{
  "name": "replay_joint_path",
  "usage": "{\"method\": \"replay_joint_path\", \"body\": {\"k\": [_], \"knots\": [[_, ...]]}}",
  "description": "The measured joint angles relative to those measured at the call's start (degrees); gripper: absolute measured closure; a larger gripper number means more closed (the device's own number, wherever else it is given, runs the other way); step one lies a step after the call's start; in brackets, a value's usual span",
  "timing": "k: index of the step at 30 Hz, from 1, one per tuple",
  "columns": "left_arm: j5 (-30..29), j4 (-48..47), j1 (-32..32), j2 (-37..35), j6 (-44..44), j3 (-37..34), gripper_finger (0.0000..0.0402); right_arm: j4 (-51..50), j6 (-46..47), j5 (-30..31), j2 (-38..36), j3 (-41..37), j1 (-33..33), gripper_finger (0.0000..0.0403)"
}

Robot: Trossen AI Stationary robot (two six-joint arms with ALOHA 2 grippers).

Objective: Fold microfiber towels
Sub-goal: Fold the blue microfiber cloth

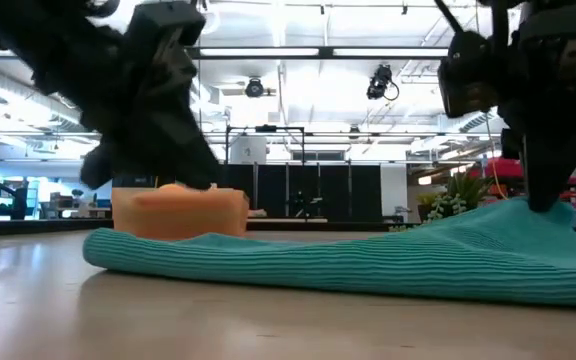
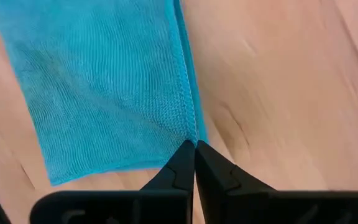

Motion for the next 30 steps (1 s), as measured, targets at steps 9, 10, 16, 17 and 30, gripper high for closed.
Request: {"method": "replay_joint_path", "body": {"k": [9,10,16,17,30], "knots": [[2.82,4.55,0.08,5.07,-0.37,0.04,0.0341,-2.83,-1.44,-7.25,0.0,0.0,-3.83,0.0372],[3.09,4.78,0.2,5.62,-0.37,0.07,0.0345,-2.82,-1.45,-7.3,0.0,0.0,-4.18,0.0366],[3.29,5.55,0.35,7.39,0.01,0.03,0.0363,-3.71,1.73,-10.41,-0.85,0.06,-4.53,0.0304],[3.3,5.45,0.49,7.42,0.09,0.03,0.0365,-4.55,1.98,-11.2,-1.18,0.04,-4.53,0.0291],[3.56,7.72,6.43,4.47,18.94,0.05,0.0395,8.74,15.38,-4.34,-4.82,0.15,3.4,0.029]]}}
